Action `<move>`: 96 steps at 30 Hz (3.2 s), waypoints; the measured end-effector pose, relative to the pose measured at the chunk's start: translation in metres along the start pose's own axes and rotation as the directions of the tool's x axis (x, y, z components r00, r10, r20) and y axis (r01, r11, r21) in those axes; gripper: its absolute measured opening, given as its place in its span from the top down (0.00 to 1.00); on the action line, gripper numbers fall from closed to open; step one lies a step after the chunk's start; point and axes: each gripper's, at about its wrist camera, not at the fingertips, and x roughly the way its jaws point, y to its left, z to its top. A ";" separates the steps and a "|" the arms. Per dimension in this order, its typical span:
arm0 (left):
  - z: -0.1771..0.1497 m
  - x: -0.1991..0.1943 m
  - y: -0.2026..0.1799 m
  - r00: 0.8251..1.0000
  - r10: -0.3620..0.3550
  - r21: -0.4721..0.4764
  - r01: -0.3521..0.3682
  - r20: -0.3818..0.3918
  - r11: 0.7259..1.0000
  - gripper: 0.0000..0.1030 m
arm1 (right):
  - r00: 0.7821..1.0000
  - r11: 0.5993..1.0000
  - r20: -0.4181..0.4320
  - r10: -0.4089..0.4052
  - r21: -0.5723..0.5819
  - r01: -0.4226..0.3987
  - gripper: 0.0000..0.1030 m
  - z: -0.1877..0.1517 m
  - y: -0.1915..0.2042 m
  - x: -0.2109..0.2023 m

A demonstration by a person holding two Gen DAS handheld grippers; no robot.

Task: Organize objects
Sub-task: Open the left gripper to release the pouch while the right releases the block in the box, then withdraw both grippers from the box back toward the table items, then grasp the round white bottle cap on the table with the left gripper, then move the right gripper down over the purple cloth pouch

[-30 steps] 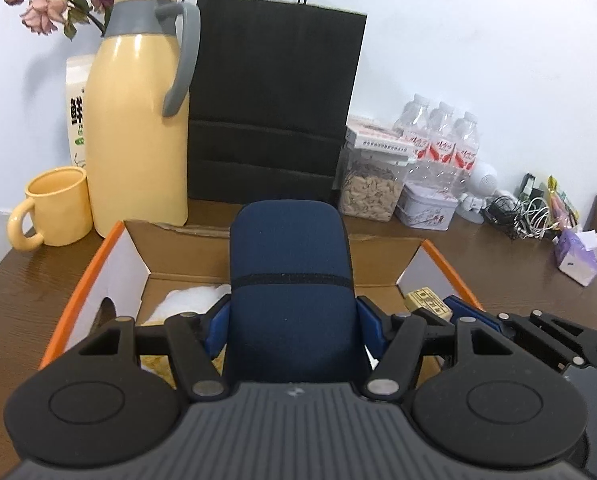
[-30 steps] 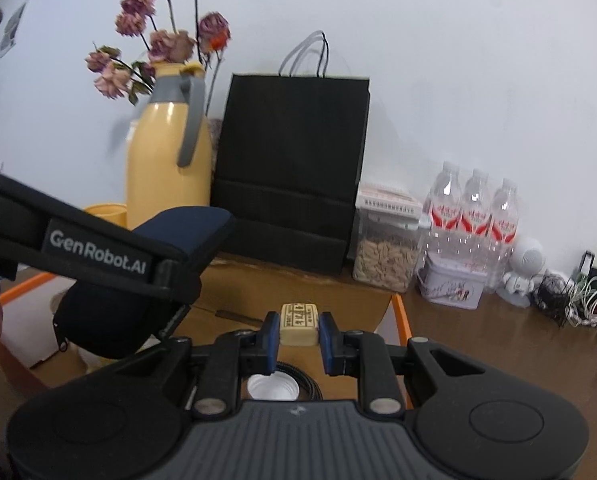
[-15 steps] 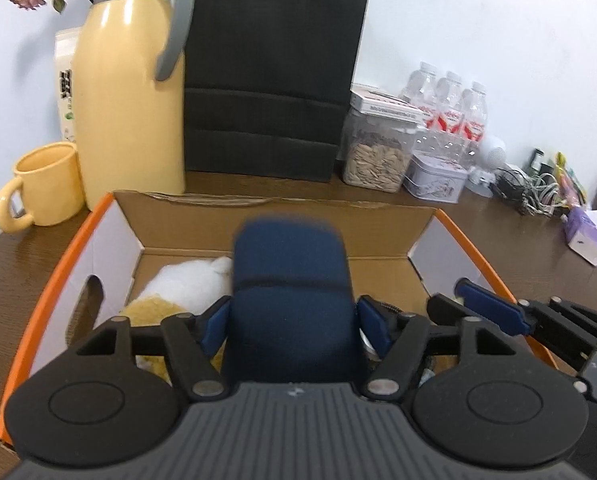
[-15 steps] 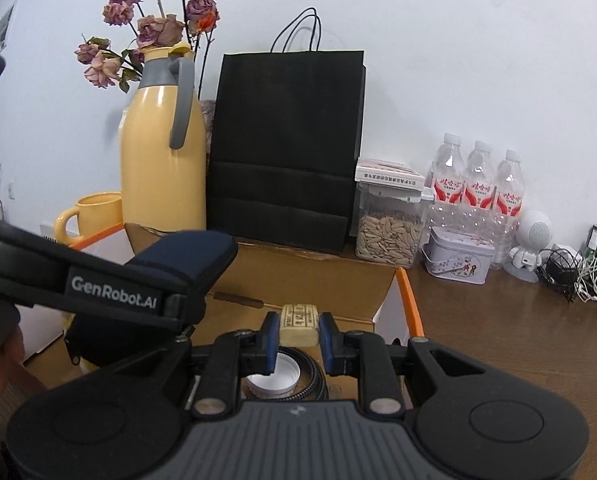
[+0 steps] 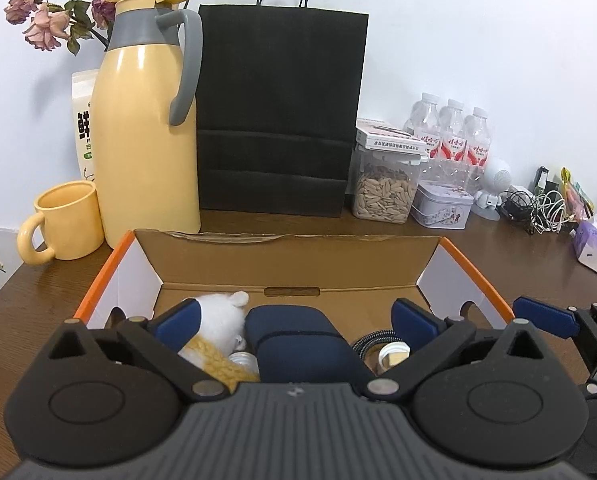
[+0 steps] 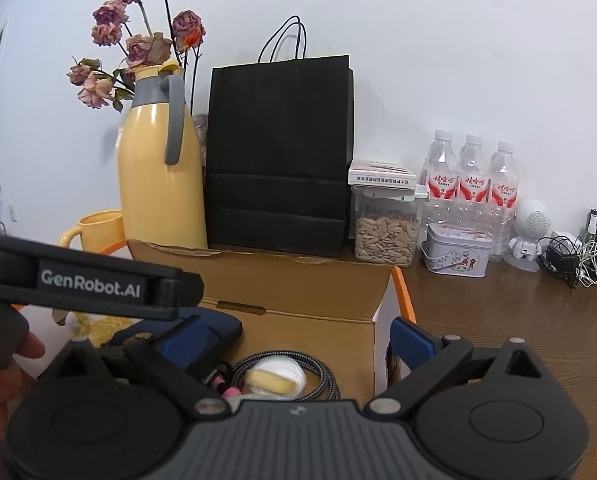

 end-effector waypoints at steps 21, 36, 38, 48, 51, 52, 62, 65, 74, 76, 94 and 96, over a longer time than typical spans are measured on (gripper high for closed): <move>0.002 -0.115 0.009 0.991 0.015 0.048 -0.022 0.132 0.999 0.00 | 0.998 0.999 0.065 0.009 -0.049 -0.006 0.00 0.011 0.023 -0.081; -0.079 -0.203 0.040 0.997 0.005 0.080 -0.012 0.077 0.997 0.00 | 0.999 0.995 0.032 0.037 -0.096 -0.034 0.00 -0.036 0.046 -0.180; -0.093 -0.208 0.043 0.998 0.004 0.087 -0.009 0.056 0.996 0.00 | 0.999 0.995 0.017 0.040 -0.097 -0.039 0.00 -0.045 0.048 -0.188; -0.154 -0.235 0.045 0.999 -0.030 0.139 0.032 -0.011 0.990 0.00 | 0.997 0.995 -0.058 0.054 -0.086 -0.058 0.00 -0.088 0.060 -0.220; -0.168 -0.242 0.044 0.998 -0.059 0.138 0.063 -0.035 0.988 0.00 | 0.995 0.994 -0.079 0.058 -0.083 -0.065 0.00 -0.098 0.064 -0.228; -0.172 -0.244 0.043 0.997 -0.064 0.142 0.069 -0.038 0.988 0.00 | 0.994 0.994 -0.086 0.060 -0.081 -0.067 0.00 -0.101 0.065 -0.231; -0.203 -0.254 0.036 0.990 -0.066 0.137 0.084 -0.128 0.987 0.00 | 0.987 0.997 -0.150 0.052 -0.042 -0.059 0.00 -0.127 0.072 -0.254; -0.207 -0.255 0.036 0.989 -0.064 0.139 0.082 -0.134 0.987 0.00 | 0.986 0.999 -0.163 0.037 -0.020 -0.040 0.00 -0.131 0.070 -0.260; -0.211 -0.247 0.032 0.982 -0.100 0.132 0.122 -0.162 0.984 0.06 | 0.983 0.999 -0.176 0.043 0.002 -0.043 0.00 -0.136 0.066 -0.258; -0.212 -0.245 0.030 0.980 -0.110 0.135 0.133 -0.165 0.982 0.11 | 0.983 0.999 -0.177 0.044 0.003 -0.045 0.00 -0.137 0.066 -0.258; -0.212 -0.242 0.034 0.988 -0.093 0.128 0.110 -0.126 0.986 0.61 | 0.982 0.998 -0.181 0.058 0.002 -0.058 0.00 -0.138 0.068 -0.253; -0.211 -0.243 0.037 0.990 -0.086 0.122 0.100 -0.114 0.987 0.61 | 0.981 0.998 -0.184 0.061 0.001 -0.062 0.00 -0.138 0.070 -0.252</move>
